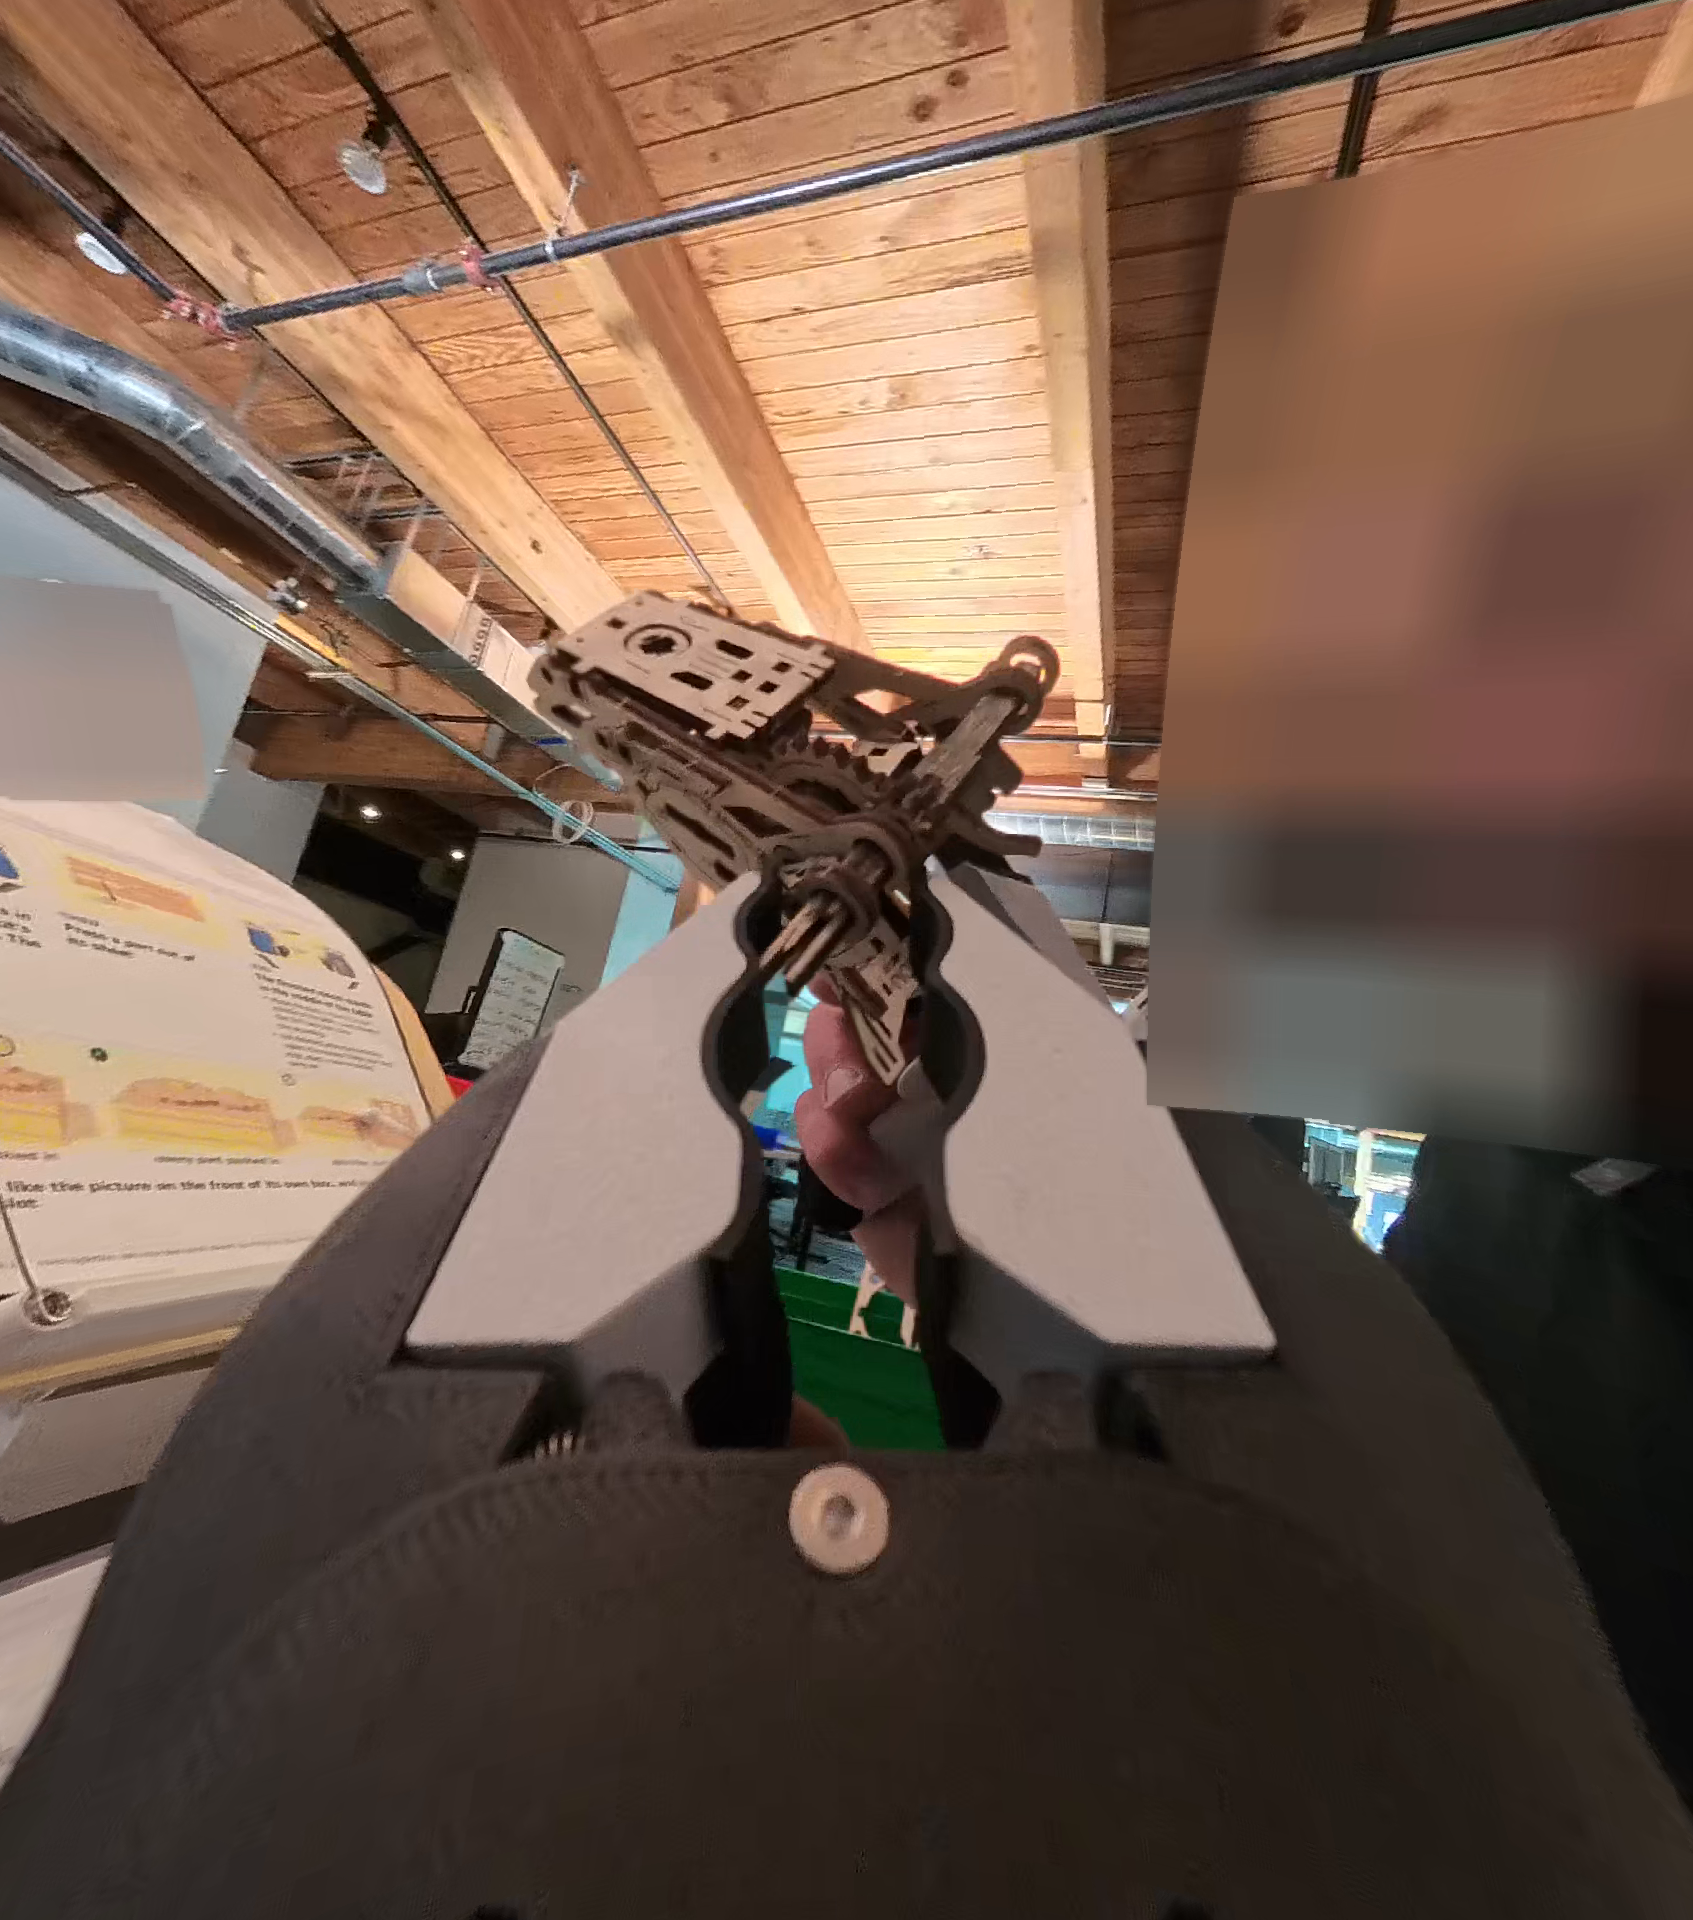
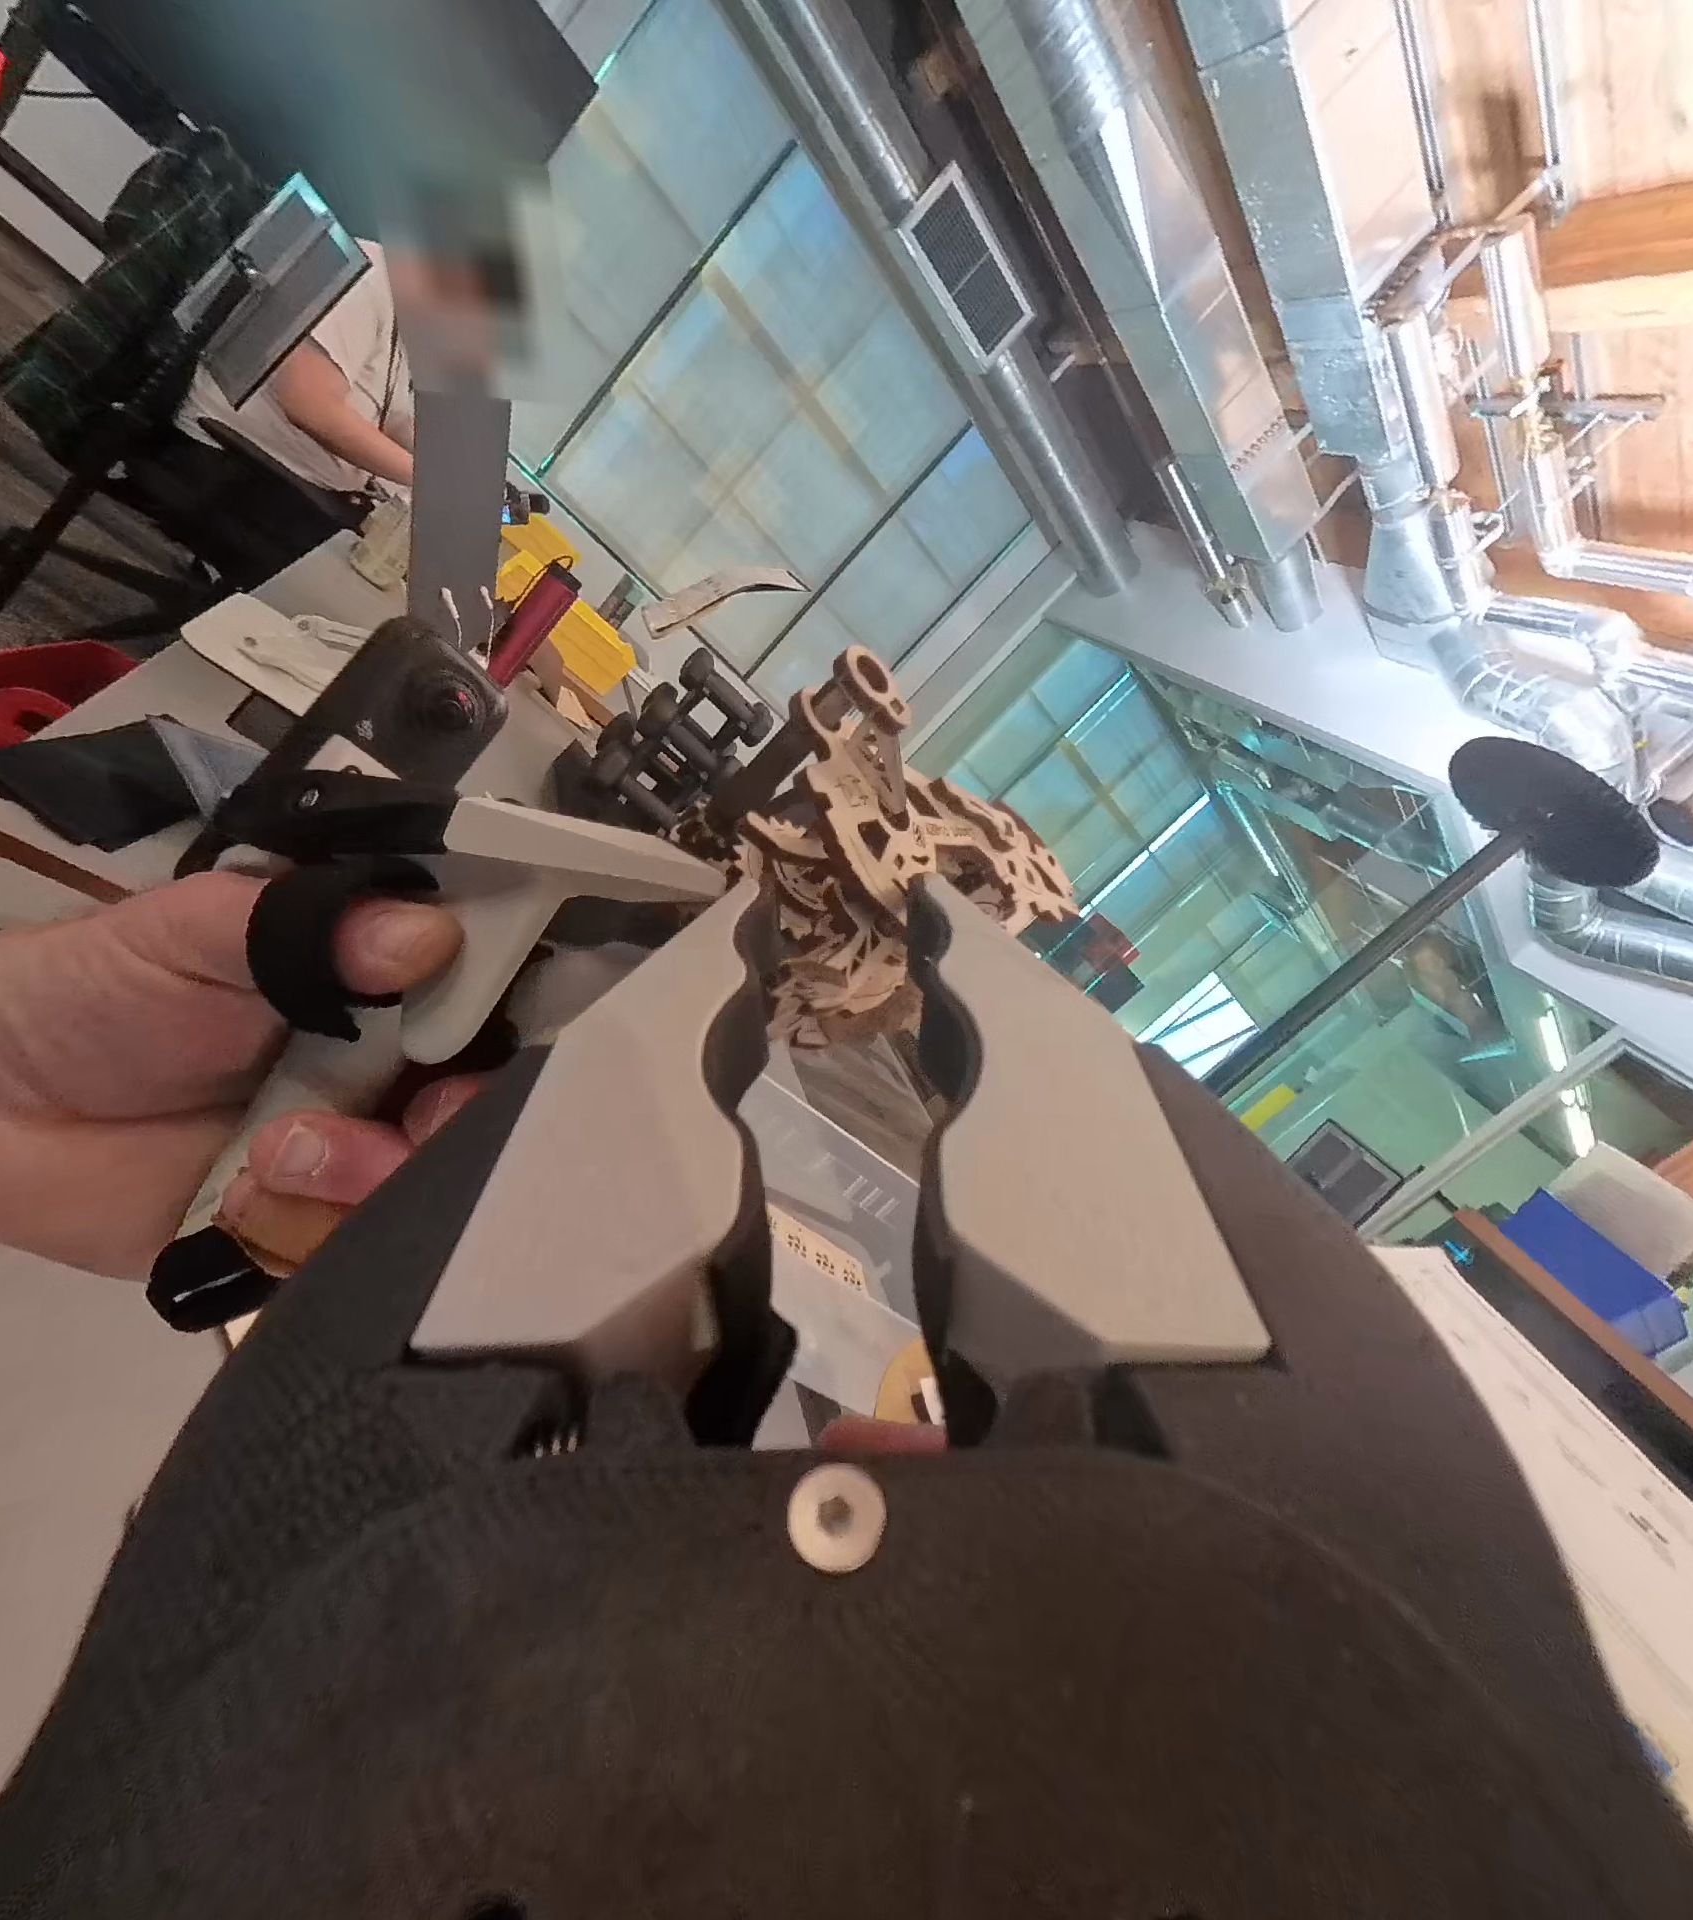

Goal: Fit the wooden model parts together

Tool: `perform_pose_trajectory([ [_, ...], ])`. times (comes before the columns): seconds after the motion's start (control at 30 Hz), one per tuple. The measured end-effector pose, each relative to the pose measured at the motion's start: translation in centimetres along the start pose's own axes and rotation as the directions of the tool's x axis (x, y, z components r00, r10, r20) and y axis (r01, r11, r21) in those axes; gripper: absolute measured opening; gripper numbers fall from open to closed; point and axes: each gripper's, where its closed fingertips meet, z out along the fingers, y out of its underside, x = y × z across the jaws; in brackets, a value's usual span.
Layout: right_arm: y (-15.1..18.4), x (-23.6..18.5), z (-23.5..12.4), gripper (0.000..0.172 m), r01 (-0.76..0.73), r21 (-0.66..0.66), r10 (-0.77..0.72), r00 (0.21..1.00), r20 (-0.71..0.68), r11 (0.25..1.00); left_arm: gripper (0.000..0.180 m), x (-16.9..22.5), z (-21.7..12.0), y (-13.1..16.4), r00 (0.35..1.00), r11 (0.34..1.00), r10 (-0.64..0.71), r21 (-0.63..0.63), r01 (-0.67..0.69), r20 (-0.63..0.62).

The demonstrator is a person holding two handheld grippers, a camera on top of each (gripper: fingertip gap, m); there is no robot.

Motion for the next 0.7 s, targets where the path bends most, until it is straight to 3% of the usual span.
perform_pose_trajectory([
  [0.3,-1.1,-1.2,-0.8,0.023,0.058,0.071,-0.06,0.998,0.031,0.996,0.022,1.2,-0.3,0.2,0.993,0.995,0.055,-0.071,-0.063,-0.103],
  [0.5,-2.5,-1.6,-1.8,0.033,-0.093,0.159,0.074,0.99,0.119,0.983,0.021,2.5,-0.3,-0.4,0.975,0.97,0.153,-0.163,-0.179,-0.163],
  [0.7,-3.4,0.0,-2.5,0.032,-0.289,0.181,0.254,0.948,0.193,0.94,0.021,3.5,-0.8,-1.4,0.962,0.966,0.168,-0.16,-0.204,-0.216],
])
